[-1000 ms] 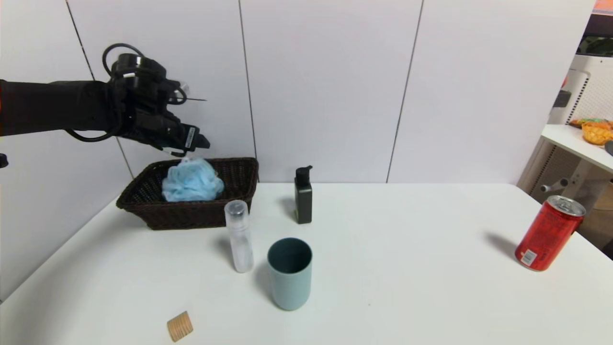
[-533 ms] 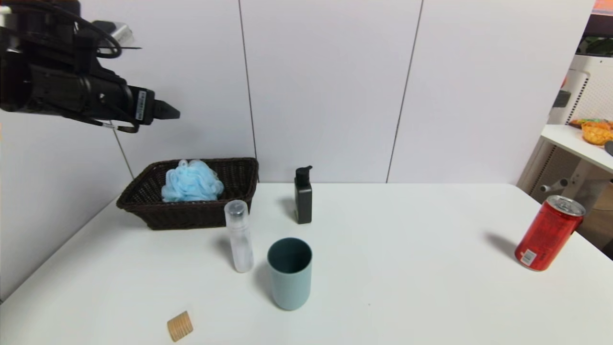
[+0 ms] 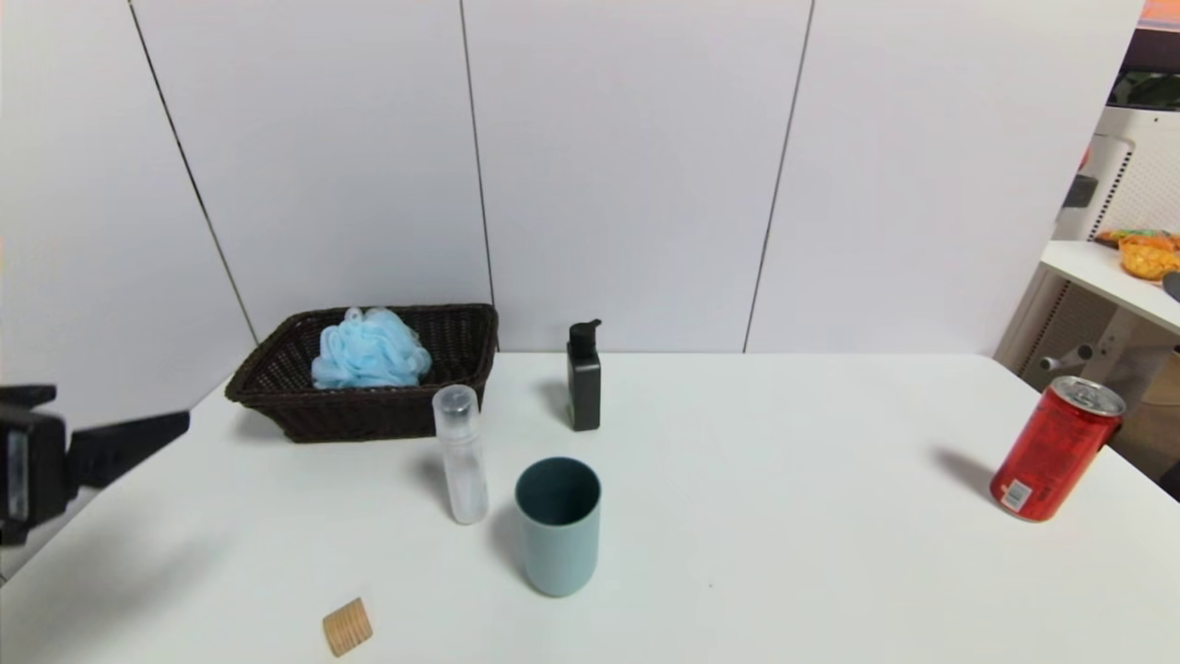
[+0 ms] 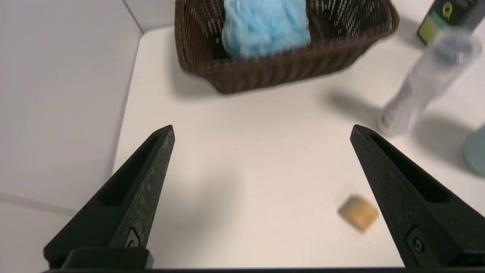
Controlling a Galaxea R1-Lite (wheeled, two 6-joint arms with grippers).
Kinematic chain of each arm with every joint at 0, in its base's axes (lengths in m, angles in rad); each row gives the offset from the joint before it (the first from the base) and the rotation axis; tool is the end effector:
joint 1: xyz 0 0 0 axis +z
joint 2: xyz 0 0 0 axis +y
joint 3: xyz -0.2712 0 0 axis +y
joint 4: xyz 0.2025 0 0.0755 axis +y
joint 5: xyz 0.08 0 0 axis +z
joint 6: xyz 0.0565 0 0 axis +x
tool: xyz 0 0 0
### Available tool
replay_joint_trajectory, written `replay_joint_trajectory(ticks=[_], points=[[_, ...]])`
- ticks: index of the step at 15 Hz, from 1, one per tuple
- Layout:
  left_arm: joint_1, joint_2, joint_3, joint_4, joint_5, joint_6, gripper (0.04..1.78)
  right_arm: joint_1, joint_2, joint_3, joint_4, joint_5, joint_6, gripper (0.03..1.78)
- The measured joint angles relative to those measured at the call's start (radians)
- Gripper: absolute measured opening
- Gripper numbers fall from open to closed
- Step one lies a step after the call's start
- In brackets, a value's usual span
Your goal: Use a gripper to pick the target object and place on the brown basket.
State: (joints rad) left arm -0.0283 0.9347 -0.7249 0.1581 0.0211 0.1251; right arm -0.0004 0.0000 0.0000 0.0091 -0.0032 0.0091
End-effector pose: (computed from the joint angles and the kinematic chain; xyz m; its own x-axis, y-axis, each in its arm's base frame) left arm 0.1800 -0.0039 0.2007 0.9331 -0.0053 -0.3596 0.0534 0.9909 0.1240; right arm 0.0678 -0.0002 0.0743 1.0000 -0.0036 -0.0091 0.0037 1.0000 0.0091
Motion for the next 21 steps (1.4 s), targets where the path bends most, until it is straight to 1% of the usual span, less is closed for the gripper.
replay_joint_trajectory(ticks=[2, 6, 9, 11, 13, 21], points=[[0.014, -0.191, 0.189, -0.019, -0.003, -0.007, 1.67, 0.0, 0.0, 0.0, 0.0, 0.0, 0.0, 1.7], [0.024, -0.552, 0.498, -0.031, -0.008, -0.016, 1.69, 0.0, 0.0, 0.0, 0.0, 0.0, 0.0, 1.7], [0.028, -0.767, 0.634, -0.026, -0.026, -0.046, 1.69, 0.0, 0.0, 0.0, 0.0, 0.0, 0.0, 1.7], [0.028, -0.857, 0.661, -0.029, -0.028, -0.066, 1.69, 0.0, 0.0, 0.0, 0.0, 0.0, 0.0, 1.7], [0.028, -0.903, 0.671, -0.036, -0.028, -0.077, 1.69, 0.0, 0.0, 0.0, 0.0, 0.0, 0.0, 1.7], [0.028, -0.937, 0.676, -0.036, -0.02, -0.137, 1.69, 0.0, 0.0, 0.0, 0.0, 0.0, 0.0, 1.7]])
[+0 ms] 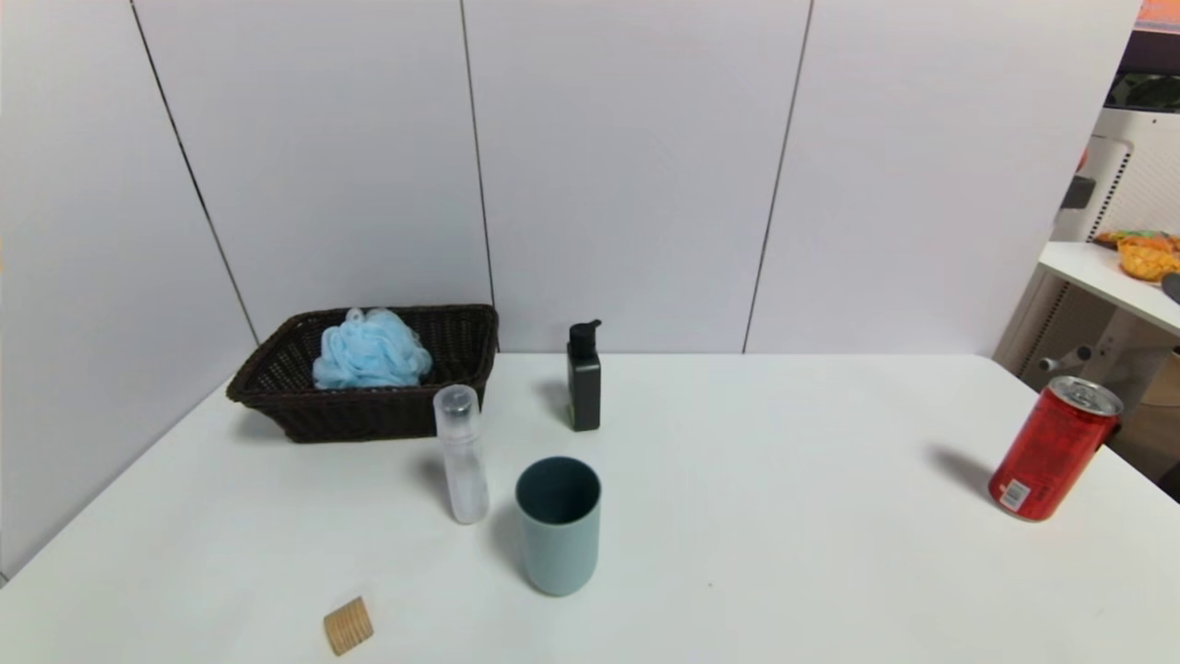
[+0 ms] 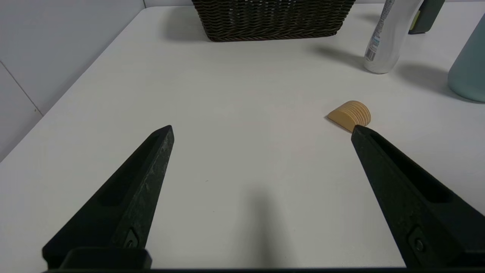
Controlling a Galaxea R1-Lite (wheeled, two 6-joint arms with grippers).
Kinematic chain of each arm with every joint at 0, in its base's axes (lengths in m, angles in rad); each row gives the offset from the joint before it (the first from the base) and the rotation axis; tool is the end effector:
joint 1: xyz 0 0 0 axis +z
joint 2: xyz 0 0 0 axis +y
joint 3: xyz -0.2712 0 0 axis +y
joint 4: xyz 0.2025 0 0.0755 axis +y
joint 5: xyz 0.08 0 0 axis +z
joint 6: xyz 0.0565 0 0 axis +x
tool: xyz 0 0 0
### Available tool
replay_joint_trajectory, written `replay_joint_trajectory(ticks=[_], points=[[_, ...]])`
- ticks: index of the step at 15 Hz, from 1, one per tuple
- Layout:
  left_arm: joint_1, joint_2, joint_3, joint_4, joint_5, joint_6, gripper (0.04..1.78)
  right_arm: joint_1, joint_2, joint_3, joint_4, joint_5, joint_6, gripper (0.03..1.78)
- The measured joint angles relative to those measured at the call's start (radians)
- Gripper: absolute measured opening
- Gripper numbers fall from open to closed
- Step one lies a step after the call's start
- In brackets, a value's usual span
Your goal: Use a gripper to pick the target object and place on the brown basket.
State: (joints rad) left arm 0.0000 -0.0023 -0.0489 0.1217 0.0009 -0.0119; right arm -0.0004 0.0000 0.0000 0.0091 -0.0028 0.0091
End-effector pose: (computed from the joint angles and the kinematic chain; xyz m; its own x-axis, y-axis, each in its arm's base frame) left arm 0.0633 0.0001 0.0755 0.9975 0.0009 -0.0704 -0.0017 0.9999 -0.0118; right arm 0.0678 -0.0002 0.0743 1.0000 -0.0032 -0.0091 0.0033 1.0000 0.0091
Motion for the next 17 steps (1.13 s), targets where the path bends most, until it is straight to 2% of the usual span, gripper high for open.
replay_joint_trajectory(ticks=[17], points=[[0.0, 0.0, 0.0, 0.0, 0.0, 0.0, 1.69, 0.0, 0.0, 0.0, 0.0, -0.001, 0.001, 1.7]])
